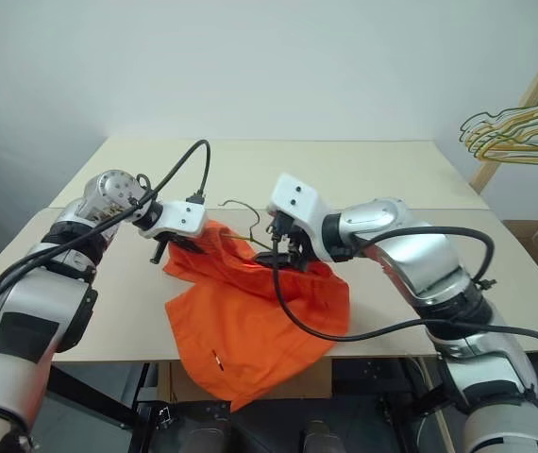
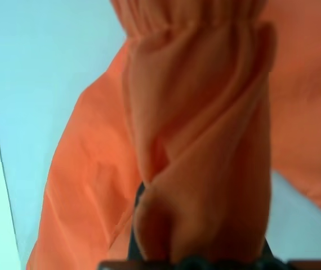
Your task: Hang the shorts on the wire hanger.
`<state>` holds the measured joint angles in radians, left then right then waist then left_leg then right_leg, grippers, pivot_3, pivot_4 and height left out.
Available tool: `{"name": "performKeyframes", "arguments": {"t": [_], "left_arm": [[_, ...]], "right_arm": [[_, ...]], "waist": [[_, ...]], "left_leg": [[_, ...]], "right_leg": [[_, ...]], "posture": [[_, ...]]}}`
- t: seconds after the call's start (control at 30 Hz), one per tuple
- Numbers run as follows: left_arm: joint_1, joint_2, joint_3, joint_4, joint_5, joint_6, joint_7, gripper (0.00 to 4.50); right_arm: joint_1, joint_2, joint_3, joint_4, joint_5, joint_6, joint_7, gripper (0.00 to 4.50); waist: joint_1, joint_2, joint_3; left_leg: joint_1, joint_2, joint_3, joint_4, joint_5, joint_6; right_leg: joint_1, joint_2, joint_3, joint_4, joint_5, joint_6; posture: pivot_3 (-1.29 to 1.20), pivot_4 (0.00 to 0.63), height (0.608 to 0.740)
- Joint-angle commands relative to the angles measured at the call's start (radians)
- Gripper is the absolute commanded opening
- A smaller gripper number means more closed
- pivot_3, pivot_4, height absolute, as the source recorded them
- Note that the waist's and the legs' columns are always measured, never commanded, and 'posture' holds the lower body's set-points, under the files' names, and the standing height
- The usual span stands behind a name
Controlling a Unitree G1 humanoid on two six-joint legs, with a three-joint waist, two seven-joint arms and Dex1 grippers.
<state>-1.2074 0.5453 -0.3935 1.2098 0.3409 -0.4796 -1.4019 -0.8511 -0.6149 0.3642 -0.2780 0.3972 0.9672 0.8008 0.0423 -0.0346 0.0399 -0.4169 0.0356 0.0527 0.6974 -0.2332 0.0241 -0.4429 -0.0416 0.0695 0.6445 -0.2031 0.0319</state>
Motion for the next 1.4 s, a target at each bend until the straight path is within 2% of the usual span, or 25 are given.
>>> {"name": "performKeyframes", "arguments": {"t": [0.03,0.07,0.17,0.43,0.7,0.73,0.87,1.13,1.3,1.4], "left_arm": [[-0.039,0.006,0.005,0.001,0.01,-0.008,0.014,0.0],[-0.04,0.003,0.009,0.001,0.01,-0.007,0.012,0.0],[-0.041,-0.005,0.021,0.002,0.0,-0.001,0.006,0.0],[-0.043,-0.009,0.046,-0.001,-0.014,0.005,-0.009,0.0],[-0.049,-0.02,0.124,-0.005,-0.093,0.039,-0.029,0.0],[-0.054,-0.022,0.142,-0.004,-0.112,0.056,-0.04,0.59],[-0.071,-0.018,0.21,-0.021,-0.195,0.112,-0.136,1.83],[-0.064,0.048,0.221,-0.037,-0.203,0.091,-0.201,4.48],[-0.051,0.093,0.195,-0.02,-0.16,0.036,-0.162,4.49],[-0.02,0.111,0.158,-0.01,-0.102,-0.032,-0.084,4.49]], "right_arm": [[-0.038,0.044,-0.001,0.026,-0.027,0.004,-0.025,3.58],[-0.039,0.06,0.003,0.036,-0.032,0.003,-0.029,3.58],[-0.032,0.096,0.013,0.067,-0.05,-0.01,-0.036,3.02],[-0.003,0.153,0.004,0.126,-0.095,-0.06,-0.047,0.14],[0.042,0.108,0.0,0.117,-0.138,-0.222,0.025,0.06],[0.047,0.104,-0.005,0.12,-0.139,-0.237,0.033,0.0],[0.058,0.089,-0.006,0.14,-0.161,-0.292,0.063,0.0],[0.067,0.087,-0.015,0.152,-0.184,-0.311,0.087,0.0],[0.07,0.071,-0.028,0.143,-0.182,-0.304,0.104,0.0],[0.07,0.058,-0.039,0.131,-0.175,-0.296,0.114,0.0]], "waist": [[0.0,0.0,0.0],[0.0,0.0,0.0],[0.0,0.0,0.0],[-0.002,0.0,0.0],[0.0,0.0,0.0],[0.0,0.0,0.0],[-0.001,0.0,0.0],[-0.004,0.0,0.0],[-0.001,0.0,0.0],[0.002,0.0,0.0]], "left_leg": [[0.0,0.0,0.0,0.0,0.0,0.0],[0.0,0.0,0.0,0.0,0.0,0.0],[0.0,0.0,0.0,0.0,0.0,0.0],[0.0,0.0,0.0,0.0,0.0,0.0],[0.0,0.0,0.0,0.0,0.0,0.0],[0.0,0.0,0.0,0.0,0.0,0.0],[0.001,0.0,-0.001,0.0,0.0,0.0],[0.001,0.0,-0.001,0.0,0.0,0.0],[0.001,0.0,-0.001,0.0,0.0,0.0],[0.001,0.0,-0.001,0.0,0.0,0.0]], "right_leg": [[0.0,0.0,0.0,0.0,0.0,0.0],[0.0,0.0,0.0,0.0,0.0,0.0],[0.0,0.0,0.0,0.001,0.0,0.0],[0.0,0.0,0.0,0.001,0.0,0.0],[0.0,0.0,0.0,0.001,0.0,0.0],[0.0,0.0,0.0,0.001,0.0,0.001],[0.0,0.0,0.0,0.001,-0.001,0.002],[0.0,0.001,0.0,0.001,-0.001,0.002],[0.001,0.0,0.0,0.001,-0.001,0.002],[0.001,0.0,0.0,0.001,-0.001,0.002]], "posture": [[0.09,0.0,0.74],[0.09,0.0,0.74],[0.09,0.0,0.74],[0.09,0.0,0.74],[0.11,0.0,0.74],[0.11,0.0,0.74],[0.12,0.0,0.74],[0.13,0.0,0.74],[0.13,0.0,0.74],[0.13,0.0,0.74]]}}
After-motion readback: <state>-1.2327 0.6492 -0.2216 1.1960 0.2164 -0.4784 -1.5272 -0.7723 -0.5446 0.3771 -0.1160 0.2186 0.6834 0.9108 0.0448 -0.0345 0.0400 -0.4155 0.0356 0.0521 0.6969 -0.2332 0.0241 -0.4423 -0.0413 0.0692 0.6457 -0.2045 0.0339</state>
